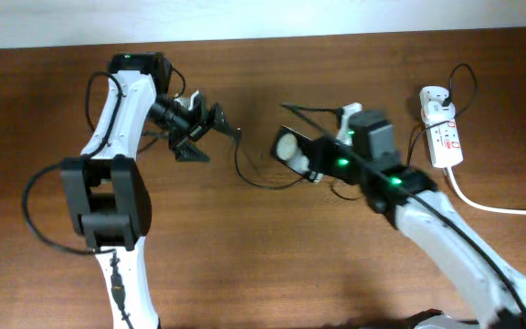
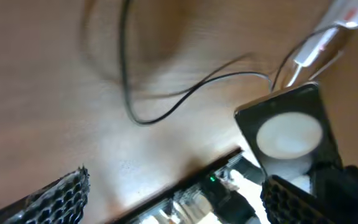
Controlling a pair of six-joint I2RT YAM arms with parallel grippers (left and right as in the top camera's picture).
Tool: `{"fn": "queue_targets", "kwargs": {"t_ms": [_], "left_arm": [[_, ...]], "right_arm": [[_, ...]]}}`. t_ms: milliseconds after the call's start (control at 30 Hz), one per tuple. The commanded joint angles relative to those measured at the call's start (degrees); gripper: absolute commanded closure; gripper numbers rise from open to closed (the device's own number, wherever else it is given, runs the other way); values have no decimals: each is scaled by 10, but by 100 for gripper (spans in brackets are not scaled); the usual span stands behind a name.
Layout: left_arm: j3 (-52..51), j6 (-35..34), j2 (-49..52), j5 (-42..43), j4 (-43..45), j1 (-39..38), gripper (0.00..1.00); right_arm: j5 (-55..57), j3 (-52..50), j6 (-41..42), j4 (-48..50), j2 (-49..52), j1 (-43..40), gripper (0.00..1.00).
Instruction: Plug charger to phone and switch on socket
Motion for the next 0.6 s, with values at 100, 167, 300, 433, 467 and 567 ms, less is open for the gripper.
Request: {"fn": "queue_targets", "kwargs": {"t_ms": [100,167,300,433,467,567], "left_arm": [[8,73,-116,-32,38,-93,14],[1,69,-149,-87,35,-129,16],[-134,49,-224,-99,105,-140,15],[-383,5,-349,-71,314,-140,9],[-438,5,-380,-44,370,-140,8],[-580,2,-444,27,557,-140,7]], "right_arm": [[-114,7,-90,-154,-104,-136,96],[-145,-6,-115,-190,-123,-184,96],[-212,-72,-115,-164,-158,-232,96],[-280,-153,-57,-39,-164,-233,96],[-280,-176,-27,5,-164,-233,96],[-285,-252,90,184,-163,-233,96]]}}
